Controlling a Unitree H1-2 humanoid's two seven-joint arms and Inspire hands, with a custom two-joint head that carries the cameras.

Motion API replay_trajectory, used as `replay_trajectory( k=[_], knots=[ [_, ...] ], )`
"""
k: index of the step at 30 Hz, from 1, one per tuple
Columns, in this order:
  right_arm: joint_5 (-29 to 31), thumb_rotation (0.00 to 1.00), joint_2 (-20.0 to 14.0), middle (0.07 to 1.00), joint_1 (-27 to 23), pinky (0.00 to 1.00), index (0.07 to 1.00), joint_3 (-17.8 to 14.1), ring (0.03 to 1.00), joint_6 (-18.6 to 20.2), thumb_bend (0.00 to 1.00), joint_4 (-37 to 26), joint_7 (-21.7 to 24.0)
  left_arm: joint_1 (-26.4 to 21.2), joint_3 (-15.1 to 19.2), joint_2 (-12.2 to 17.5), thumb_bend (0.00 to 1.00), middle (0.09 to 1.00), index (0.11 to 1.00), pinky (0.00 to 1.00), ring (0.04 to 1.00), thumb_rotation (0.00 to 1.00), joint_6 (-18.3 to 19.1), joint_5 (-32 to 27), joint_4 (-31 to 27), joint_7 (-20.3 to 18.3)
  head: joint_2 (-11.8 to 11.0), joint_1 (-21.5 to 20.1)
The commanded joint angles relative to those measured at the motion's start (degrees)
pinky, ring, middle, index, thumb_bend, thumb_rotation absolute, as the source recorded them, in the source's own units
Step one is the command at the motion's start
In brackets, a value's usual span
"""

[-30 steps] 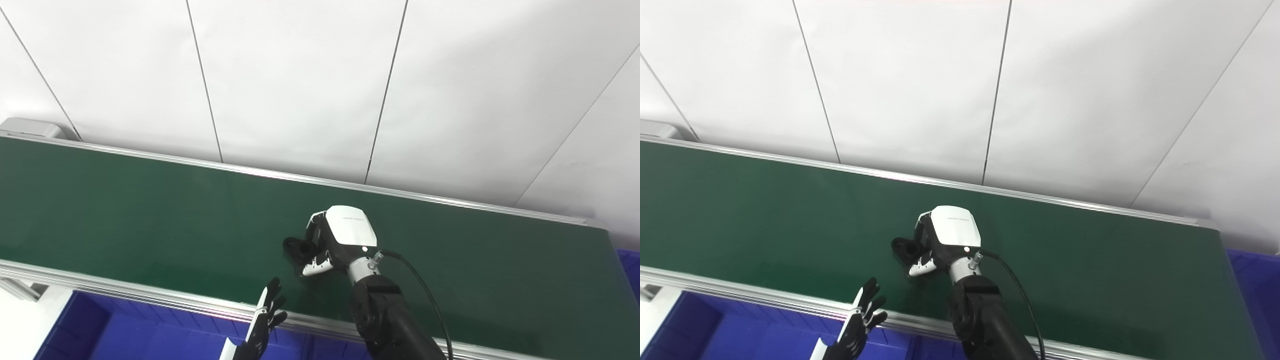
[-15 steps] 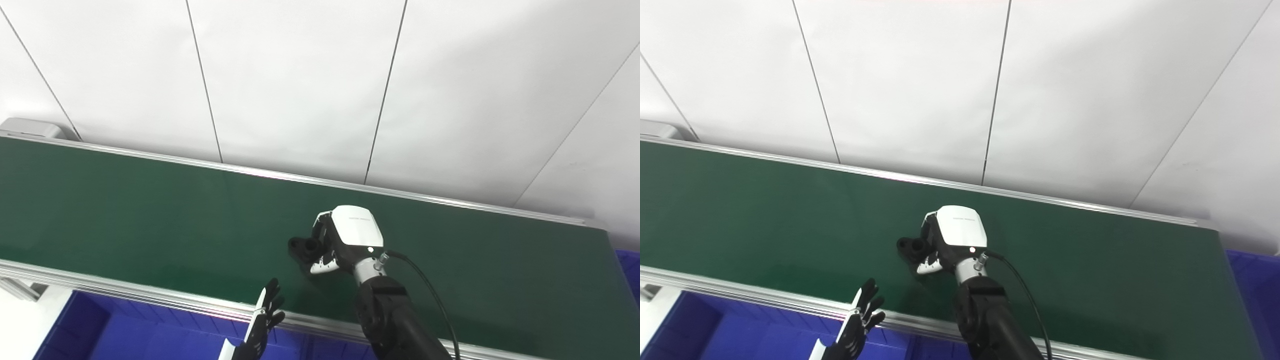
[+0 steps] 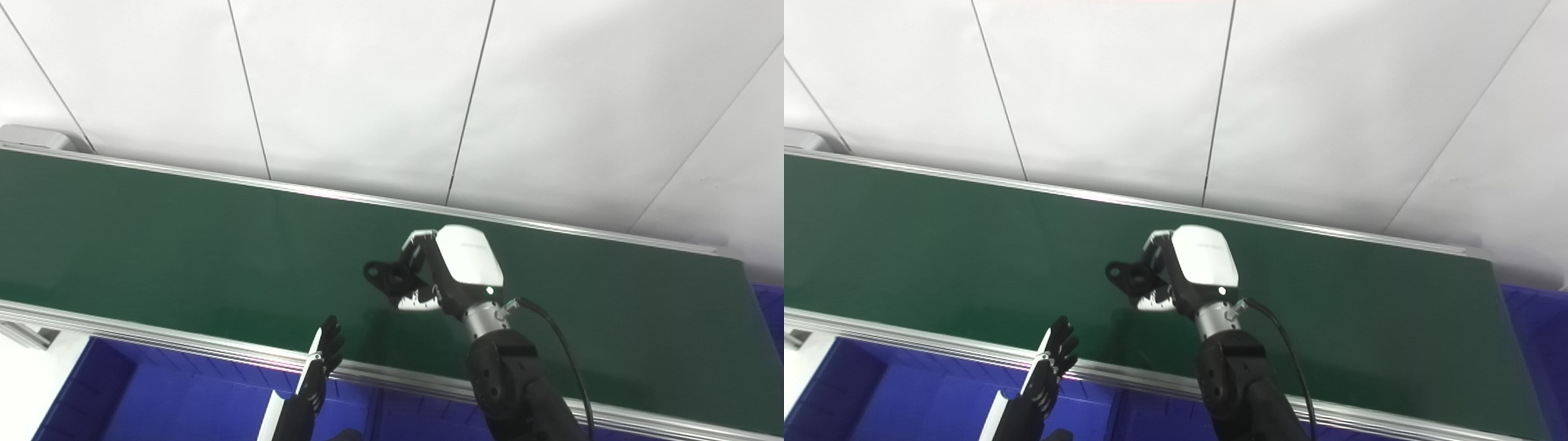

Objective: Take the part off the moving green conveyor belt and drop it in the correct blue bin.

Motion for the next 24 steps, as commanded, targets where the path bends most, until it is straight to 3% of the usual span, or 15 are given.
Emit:
replay_trajectory(
  k=[1,8,13,17,24],
  knots=[
    [-1.57,0.00,0.54,0.470,-0.29,0.16,0.483,-0.58,0.219,2.52,0.52,-4.80,2.58,0.78,-0.48,-0.21,0.85,1.000,1.000,0.97,0.986,0.91,-0.08,-0.45,-2.91,-0.75,0.56,-0.71],
    [-4.88,0.00,-0.31,0.471,3.54,0.17,0.485,-1.18,0.232,3.45,0.52,-13.69,8.89,1.05,0.23,0.39,0.84,1.000,1.000,0.99,0.998,0.92,0.58,-1.51,-4.54,-1.65,2.50,-3.10],
    [-7.12,0.00,-1.95,0.471,9.59,0.18,0.485,-1.27,0.241,2.22,0.52,-20.61,12.54,1.13,0.49,0.38,0.87,1.000,1.000,1.00,0.999,0.92,1.46,-2.40,-5.98,-2.04,4.54,-5.10],
    [-9.60,0.00,-3.12,0.471,15.52,0.16,0.485,-0.83,0.229,1.96,0.52,-25.31,16.16,1.07,0.63,0.58,0.84,1.000,1.000,1.00,1.000,0.93,2.74,-3.23,-7.63,-2.71,5.82,-6.39],
    [-14.24,0.00,-3.34,0.470,24.94,0.13,0.486,-0.02,0.192,0.02,0.52,-29.58,18.90,0.65,0.95,0.93,0.83,1.000,1.000,1.00,1.000,0.92,6.35,-5.82,-10.86,-3.88,7.66,-8.50]
  ],
)
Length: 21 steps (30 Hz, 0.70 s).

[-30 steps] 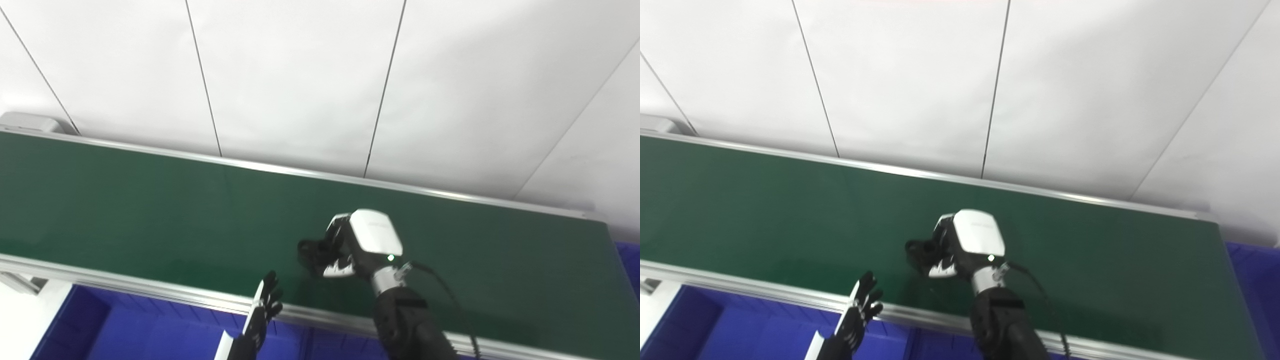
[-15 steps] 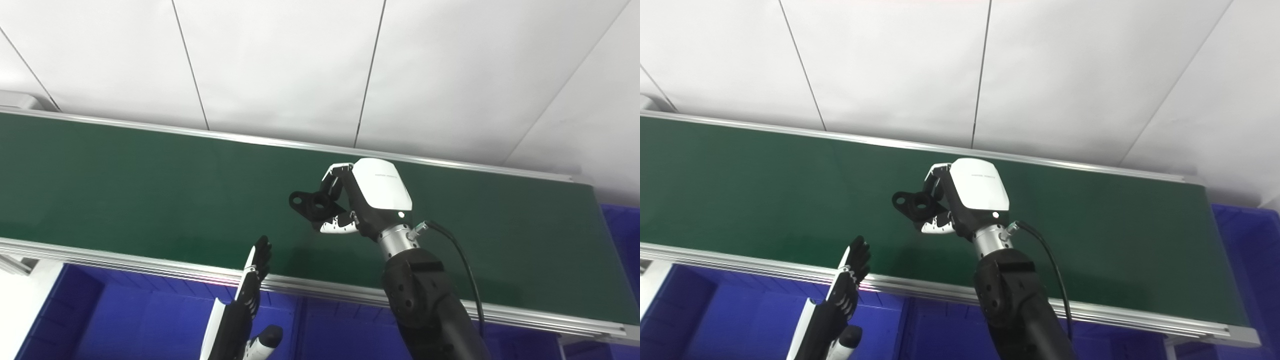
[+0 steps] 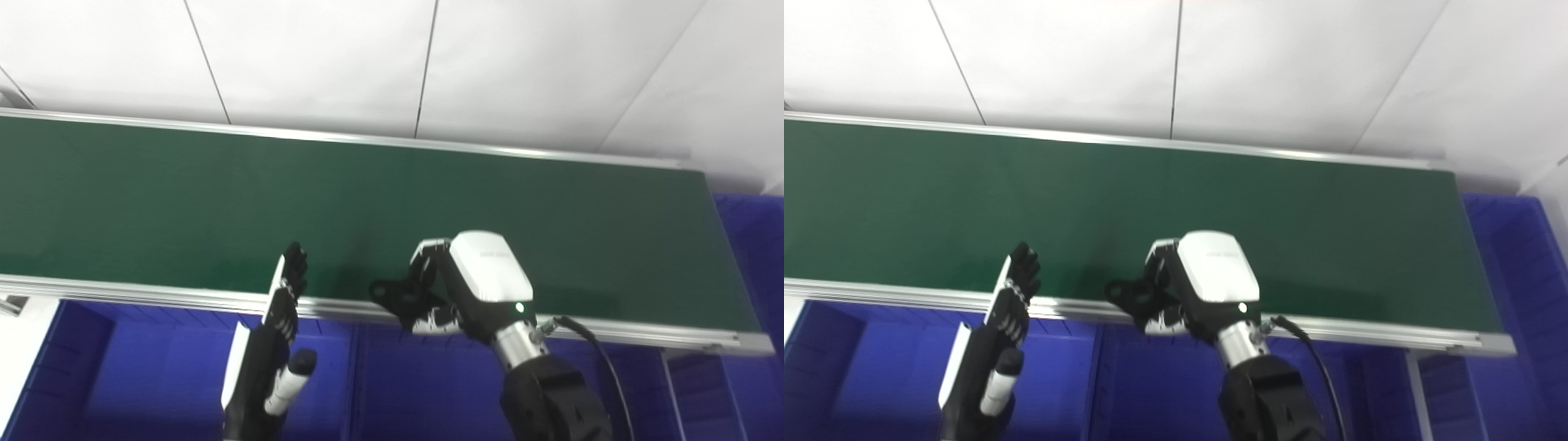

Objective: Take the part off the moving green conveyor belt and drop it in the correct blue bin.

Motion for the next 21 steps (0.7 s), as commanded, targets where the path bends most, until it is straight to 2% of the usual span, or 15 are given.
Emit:
replay_trajectory(
  k=[1,7,12,14,16,18,21],
  knots=[
    [-1.13,0.00,0.26,0.470,1.32,0.13,0.486,0.25,0.192,-3.41,0.53,-2.98,-1.02,0.25,0.06,0.31,0.82,1.000,1.000,1.00,1.000,0.92,0.32,-1.03,-2.91,-0.77,0.20,-0.19],
    [-2.05,0.00,-0.65,0.471,5.73,0.15,0.485,0.45,0.217,-5.77,0.53,-2.00,-1.49,0.11,0.31,0.34,0.80,1.000,1.000,1.00,1.000,0.91,1.71,-1.81,-4.13,-1.48,0.76,0.30],
    [-3.36,0.00,-1.13,0.470,7.35,0.11,0.480,0.81,0.166,-7.65,0.53,1.08,-3.23,0.35,0.27,0.23,0.79,1.000,1.000,1.00,1.000,0.90,2.58,-2.33,-5.01,-1.82,1.24,0.43],
    [-2.96,0.00,-1.34,0.470,7.50,0.10,0.478,0.77,0.153,-7.75,0.53,2.43,-2.53,0.50,0.17,0.17,0.79,1.000,1.000,1.00,1.000,0.90,2.98,-2.25,-5.39,-1.87,1.42,0.51],
    [-2.40,0.00,-1.66,0.399,7.51,0.09,0.486,0.68,0.145,-7.86,0.52,3.83,-2.14,0.59,0.08,0.09,0.79,1.000,1.000,1.00,1.000,0.91,3.16,-2.24,-5.57,-1.88,1.47,0.57],
    [-2.90,0.00,-2.16,0.455,7.29,0.09,0.478,0.78,0.147,-7.78,0.53,5.31,-1.13,0.62,-0.05,0.01,0.80,1.000,1.000,1.00,1.000,0.91,3.31,-2.34,-5.71,-1.90,1.55,0.62],
    [-4.15,0.00,-2.90,0.468,6.84,0.08,0.473,1.01,0.136,-7.75,0.53,7.26,-0.51,0.64,-0.26,-0.21,0.80,1.000,1.000,1.00,1.000,0.90,3.34,-2.18,-5.75,-1.81,1.55,0.83]
  ],
)
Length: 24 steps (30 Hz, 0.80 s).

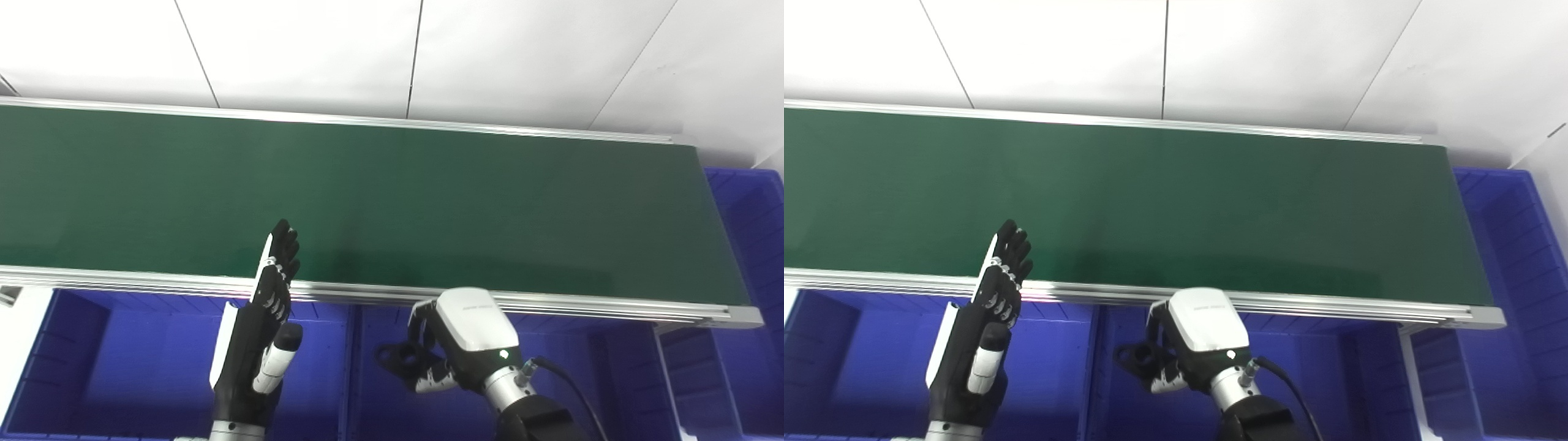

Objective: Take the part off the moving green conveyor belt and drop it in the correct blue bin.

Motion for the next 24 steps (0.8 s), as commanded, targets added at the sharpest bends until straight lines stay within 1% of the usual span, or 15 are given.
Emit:
replay_trajectory(
  k=[1,2,3,4,5,6,8,10,12,14,20,22,24],
  knots=[
    [-1.05,0.00,-0.19,0.469,-0.62,0.09,0.478,0.22,0.150,-2.35,0.53,-0.09,-1.21,0.68,-0.55,-0.27,0.79,1.000,1.000,1.00,1.000,0.90,-0.54,-0.05,-2.23,-0.47,-0.03,0.10],
    [-1.45,0.00,-0.33,0.469,-0.61,0.09,0.479,0.24,0.152,-2.42,0.53,0.40,-2.11,0.66,-0.62,-0.28,0.79,1.000,1.000,1.00,1.000,0.90,-0.58,-0.02,-2.21,-0.47,0.02,0.20],
    [-1.76,0.00,-0.45,0.471,-0.60,0.12,0.485,0.24,0.188,-2.40,0.53,0.76,-2.48,0.64,-0.64,-0.29,0.79,1.000,1.000,1.00,1.000,0.91,-0.64,-0.01,-2.18,-0.43,0.02,0.20],
    [-2.60,0.01,-0.58,0.452,-0.62,0.16,0.512,0.31,0.254,-2.14,0.53,0.88,-1.84,0.61,-0.69,-0.37,0.79,1.000,1.000,1.00,1.000,0.91,-0.60,0.00,-2.21,-0.38,-0.02,0.37],
    [-3.49,0.18,-0.69,0.521,-0.65,0.23,0.585,0.41,0.353,-1.89,0.72,0.89,-0.86,0.59,-0.72,-0.41,0.79,1.000,1.000,1.00,1.000,0.91,-0.54,0.03,-2.26,-0.35,-0.02,0.37],
    [-4.64,0.31,-0.86,0.586,-0.76,0.29,0.644,0.61,0.442,-1.78,0.86,0.77,0.65,0.58,-0.73,-0.41,0.79,1.000,1.000,1.00,1.000,0.91,-0.46,0.01,-2.31,-0.34,-0.02,0.37],
    [-6.42,0.49,-1.10,0.662,-0.96,0.36,0.716,0.90,0.535,-1.88,0.96,0.44,3.20,0.57,-0.70,-0.50,0.79,1.000,1.000,1.00,1.000,0.91,-0.40,0.20,-2.31,-0.26,-0.09,0.63],
    [-7.58,0.65,-1.21,0.708,-1.08,0.42,0.778,1.09,0.588,-2.11,1.00,0.01,5.38,0.57,-0.63,-0.67,0.79,1.000,1.000,1.00,1.000,0.91,-0.42,0.50,-2.24,-0.09,-0.13,0.72],
    [-8.40,0.68,-1.07,0.720,-1.16,0.43,0.791,1.24,0.598,-2.18,1.00,-0.40,7.52,0.56,-0.55,-0.70,0.79,1.000,1.000,1.00,1.000,0.91,-0.55,0.67,-2.13,-0.03,-0.23,0.80],
    [-9.16,0.71,-0.95,0.739,-1.23,0.45,0.792,1.44,0.615,-2.44,1.00,-0.53,8.70,0.55,-0.50,-0.61,0.80,1.000,1.000,1.00,1.000,0.91,-0.72,0.65,-2.06,-0.11,-0.32,0.83],
    [-10.57,0.72,-0.39,0.732,-1.21,0.43,0.808,1.86,0.595,-2.88,1.00,-0.73,10.21,0.59,-0.38,-0.37,0.81,1.000,1.000,1.00,1.000,0.90,-0.63,0.44,-2.05,-0.30,-0.53,0.56],
    [-10.09,0.72,-0.12,0.729,-0.98,0.43,0.811,1.69,0.595,-2.88,1.00,-1.16,10.23,0.64,-0.38,-0.41,0.82,1.000,1.000,1.00,1.000,0.91,-0.55,0.57,-2.09,-0.27,-0.53,0.56],
    [-7.54,0.73,0.42,0.735,-0.46,0.44,0.815,0.87,0.606,-2.35,1.00,-2.14,10.67,0.74,-0.40,-0.37,0.81,1.000,1.000,1.00,1.000,0.91,-0.49,0.80,-2.17,-0.29,-0.45,0.63]
  ],
)
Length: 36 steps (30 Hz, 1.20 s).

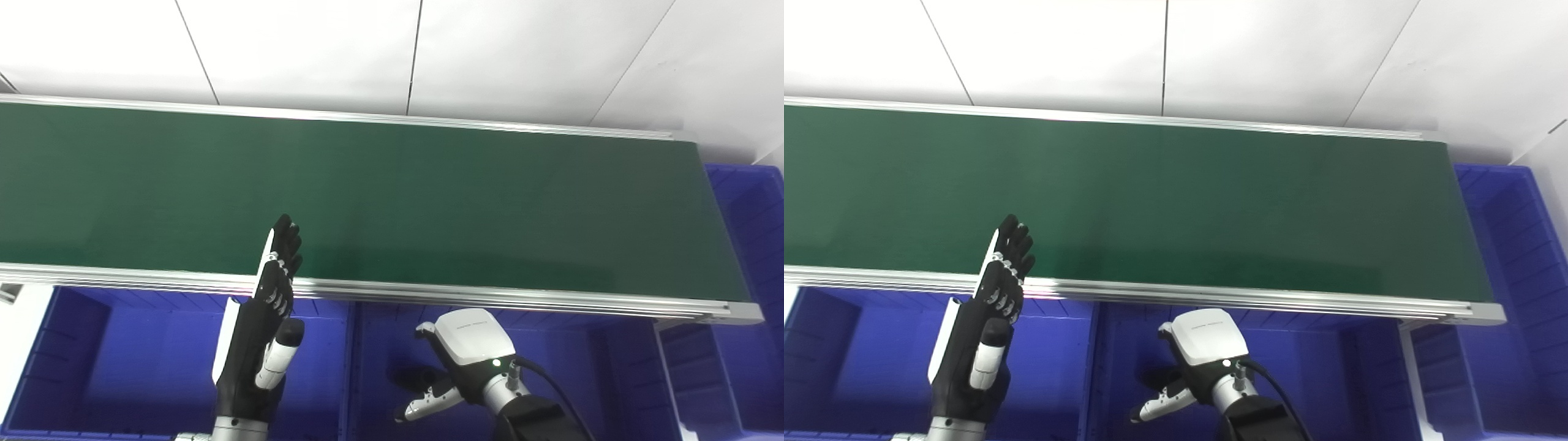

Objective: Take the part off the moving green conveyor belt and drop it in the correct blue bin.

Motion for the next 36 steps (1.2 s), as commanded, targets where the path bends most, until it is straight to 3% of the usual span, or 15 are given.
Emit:
replay_trajectory(
  k=[1,3,5,7,12,18,24,27,32,36],
  knots=[
    [2.56,0.74,1.11,0.742,0.31,0.45,0.817,-0.73,0.616,-1.68,1.00,-2.93,0.08,0.79,-0.17,0.03,0.81,1.000,1.000,1.00,1.000,0.91,-0.55,0.72,-2.00,-0.32,0.04,0.12],
    [7.05,0.79,1.71,0.755,0.92,0.49,0.823,-2.04,0.639,-0.94,1.00,-4.87,1.40,0.87,-0.19,0.14,0.80,1.000,1.000,1.00,1.000,0.91,-0.52,0.66,-2.11,-0.40,0.11,0.11],
    [14.96,0.91,2.58,0.777,1.74,0.52,0.834,-4.21,0.668,0.33,0.91,-8.58,3.16,1.00,-0.10,0.08,0.79,1.000,1.000,1.00,1.000,0.92,-0.59,1.00,-2.13,-0.24,0.19,0.10],
    [22.24,0.97,3.32,0.780,2.65,0.54,0.832,-6.16,0.683,0.84,0.86,-12.28,3.37,1.18,-0.03,0.01,0.79,1.000,1.000,1.00,1.000,0.92,-0.63,1.30,-2.32,-0.11,0.42,-0.21],
    [40.52,0.99,6.40,0.799,8.15,0.62,0.832,-11.56,0.734,1.24,0.78,-19.32,-1.72,1.33,0.12,0.27,0.80,1.000,1.000,1.00,1.000,0.92,-0.38,1.24,-2.66,-0.32,0.52,-0.70],
    [55.25,0.98,8.55,0.853,15.24,0.73,0.876,-15.03,0.818,-1.53,0.83,-22.15,-10.36,1.05,0.59,0.83,0.81,1.000,1.000,1.00,1.000,0.91,-0.40,0.55,-2.74,-0.56,0.58,-1.34],
    [62.64,0.98,8.24,0.921,19.50,0.79,0.935,-15.98,0.871,-7.65,0.92,-20.23,-19.10,0.69,1.53,1.77,0.81,1.000,1.000,1.00,1.000,0.91,-0.12,-0.80,-3.07,-0.80,0.55,-4.36],
    [64.05,0.99,9.63,0.925,20.43,0.83,0.937,-16.35,0.891,-13.15,0.91,-16.97,-24.90,0.41,2.43,2.11,0.80,1.000,1.000,1.00,1.000,0.90,0.38,-2.23,-3.44,-0.85,0.67,-8.01],
    [66.92,1.00,12.58,0.949,19.67,0.92,0.970,-16.62,0.955,-16.93,0.95,-11.48,-30.98,-0.21,3.89,3.19,0.78,1.000,1.000,1.00,1.000,0.87,0.58,-5.76,-3.53,-1.56,0.61,-12.50],
    [64.46,1.00,12.85,0.948,18.36,0.91,0.967,-15.09,0.952,-17.96,0.95,-9.64,-32.50,-0.56,4.48,3.87,0.75,1.000,1.000,1.00,1.000,0.87,1.45,-7.27,-3.87,-2.35,0.72,-13.13]
  ],
)
